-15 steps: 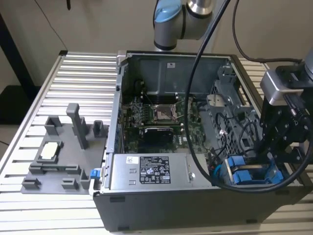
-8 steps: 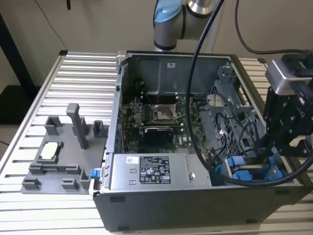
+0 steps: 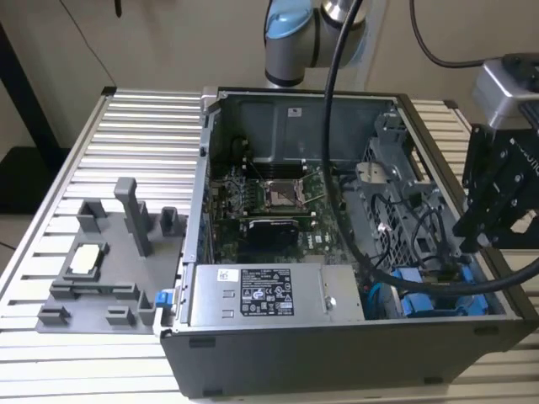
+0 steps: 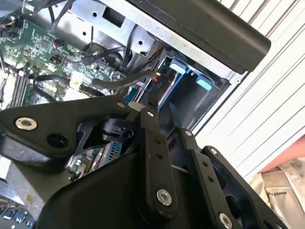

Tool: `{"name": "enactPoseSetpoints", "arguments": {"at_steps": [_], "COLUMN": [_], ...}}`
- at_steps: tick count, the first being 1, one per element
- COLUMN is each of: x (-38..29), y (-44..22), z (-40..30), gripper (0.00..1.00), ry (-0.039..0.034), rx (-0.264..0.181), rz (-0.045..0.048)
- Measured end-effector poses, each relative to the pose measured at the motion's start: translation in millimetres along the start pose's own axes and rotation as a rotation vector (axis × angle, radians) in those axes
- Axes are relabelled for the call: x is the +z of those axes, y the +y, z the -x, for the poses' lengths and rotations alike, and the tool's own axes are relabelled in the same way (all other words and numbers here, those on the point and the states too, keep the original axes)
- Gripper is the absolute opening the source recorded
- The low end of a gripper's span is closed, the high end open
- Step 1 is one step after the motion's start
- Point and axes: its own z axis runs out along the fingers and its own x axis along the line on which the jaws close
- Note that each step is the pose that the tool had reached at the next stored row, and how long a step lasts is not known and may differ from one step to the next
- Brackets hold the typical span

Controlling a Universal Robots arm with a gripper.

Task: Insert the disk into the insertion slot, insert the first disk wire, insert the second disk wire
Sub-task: 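Insert the first disk wire, then insert the second disk wire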

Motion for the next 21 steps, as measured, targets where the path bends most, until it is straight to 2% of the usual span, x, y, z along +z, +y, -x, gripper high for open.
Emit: {"name": "enactPoseSetpoints", "arguments": {"at_steps": [3,6,11,17,21], "x": [-8.6,-13.0,-16.6,-16.4,-18.9], "y": [2.8,8.5,20.8,34.0,39.3], "z": [0.5,0.8,2.3,8.8,13.1], "gripper": [0.27,0.27,0.27,0.27,0.27], "ry": [-0.0013,-0.0030,-0.0039,-0.0041,-0.0040], "rx": [0.001,0.001,0.004,0.005,0.006], "rz": [0.0000,0.0000,-0.0003,-0.0004,-0.0004]}}
